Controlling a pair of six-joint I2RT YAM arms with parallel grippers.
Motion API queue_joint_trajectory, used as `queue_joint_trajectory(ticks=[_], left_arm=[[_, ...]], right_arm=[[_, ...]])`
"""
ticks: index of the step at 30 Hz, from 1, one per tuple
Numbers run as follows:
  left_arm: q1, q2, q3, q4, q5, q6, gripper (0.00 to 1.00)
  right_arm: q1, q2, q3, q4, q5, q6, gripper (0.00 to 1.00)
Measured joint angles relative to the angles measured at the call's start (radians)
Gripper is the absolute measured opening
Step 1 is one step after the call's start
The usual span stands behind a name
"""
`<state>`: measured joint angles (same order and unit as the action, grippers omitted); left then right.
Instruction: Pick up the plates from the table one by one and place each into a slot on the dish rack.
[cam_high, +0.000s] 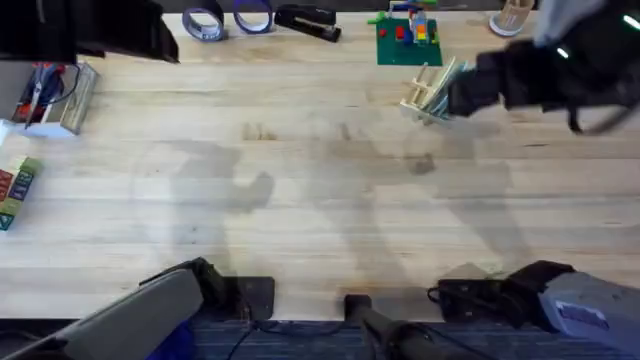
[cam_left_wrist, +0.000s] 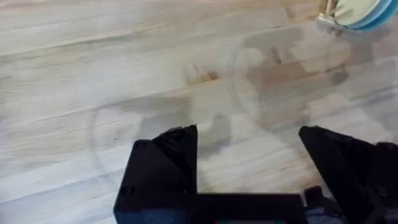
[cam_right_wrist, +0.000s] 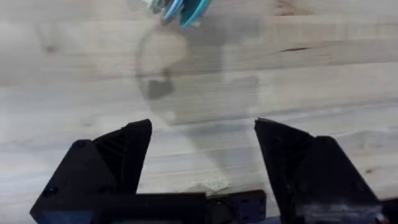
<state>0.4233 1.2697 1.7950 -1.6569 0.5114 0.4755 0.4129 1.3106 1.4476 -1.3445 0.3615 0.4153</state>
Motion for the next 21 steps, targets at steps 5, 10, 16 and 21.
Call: queue_joint_trajectory(ticks=[5,10,16,21], left_arm=[[-0.085,-0.011,0.0,-0.033,-0.037,0.0,0.997],[-0.171,-0.075,0.0,-0.033,-0.091,-0.034,0.997],[-0.2,-0.16,-0.009,-0.033,-0.119,-0.08,0.997],[-0.2,-0.261,-0.2,0.019,-0.123,-0.125,0.997]], right_arm=[[0.0,-0.174,-0.102,0.015,-0.052,-0.066,0.991],[0.0,-0.253,-0.113,0.016,-0.068,-0.106,0.991],[0.0,-0.308,-0.113,0.016,-0.071,-0.121,0.992],[0.0,-0.314,-0.114,0.016,-0.071,-0.126,0.992]])
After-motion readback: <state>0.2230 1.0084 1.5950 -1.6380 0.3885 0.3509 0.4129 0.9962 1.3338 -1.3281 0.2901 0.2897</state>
